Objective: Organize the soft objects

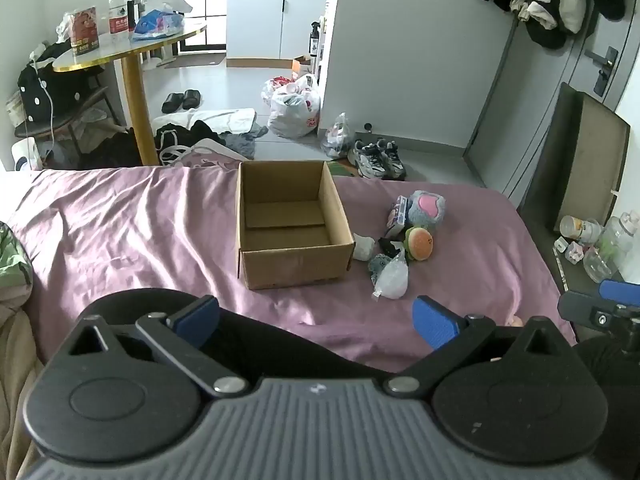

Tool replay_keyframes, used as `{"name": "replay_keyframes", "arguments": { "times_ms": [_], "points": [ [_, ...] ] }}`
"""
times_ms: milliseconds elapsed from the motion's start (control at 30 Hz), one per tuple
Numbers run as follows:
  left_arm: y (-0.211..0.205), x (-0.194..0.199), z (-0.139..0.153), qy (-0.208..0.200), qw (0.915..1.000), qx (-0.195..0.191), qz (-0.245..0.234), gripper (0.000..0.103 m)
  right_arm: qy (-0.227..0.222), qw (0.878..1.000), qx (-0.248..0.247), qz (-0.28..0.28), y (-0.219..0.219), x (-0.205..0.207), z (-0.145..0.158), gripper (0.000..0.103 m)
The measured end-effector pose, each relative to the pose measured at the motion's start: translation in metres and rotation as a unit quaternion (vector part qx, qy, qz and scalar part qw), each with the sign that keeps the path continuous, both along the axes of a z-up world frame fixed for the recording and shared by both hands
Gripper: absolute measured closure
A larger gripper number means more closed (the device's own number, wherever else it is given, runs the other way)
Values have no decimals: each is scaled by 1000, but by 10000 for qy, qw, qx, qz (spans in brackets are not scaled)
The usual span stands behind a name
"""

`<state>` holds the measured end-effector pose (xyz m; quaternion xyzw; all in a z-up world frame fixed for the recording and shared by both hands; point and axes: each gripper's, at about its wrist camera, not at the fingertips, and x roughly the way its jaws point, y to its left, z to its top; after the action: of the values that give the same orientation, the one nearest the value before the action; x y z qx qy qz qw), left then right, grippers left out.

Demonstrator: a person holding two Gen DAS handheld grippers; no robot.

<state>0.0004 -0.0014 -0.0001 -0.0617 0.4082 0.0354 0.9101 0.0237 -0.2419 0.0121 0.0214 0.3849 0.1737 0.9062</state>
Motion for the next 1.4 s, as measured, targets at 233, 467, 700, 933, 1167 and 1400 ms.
{"name": "replay_keyframes", "arguments": {
  "times_ms": [233,467,700,933,1167,1400],
  "points": [
    [1,-3,0,0,10000,-33,5,1,23,10000,-20,1,3,-1,-6,0],
    [3,-2,0,4,10000,-55,8,1,19,10000,-33,-3,4,-1,-6,0],
    [3,-3,0,-2,10000,-64,10,1,18,10000,-58,5,3,-1,-4,0],
    [4,-3,2,-6,10000,-67,28,1,26,9999,-101,20,4,0,-4,0],
    [4,-3,3,4,10000,-71,32,1,27,9999,-104,16,3,0,-5,0],
    [4,-3,3,0,10000,-73,39,1,20,9999,-102,15,2,1,-5,0]
  ]
}}
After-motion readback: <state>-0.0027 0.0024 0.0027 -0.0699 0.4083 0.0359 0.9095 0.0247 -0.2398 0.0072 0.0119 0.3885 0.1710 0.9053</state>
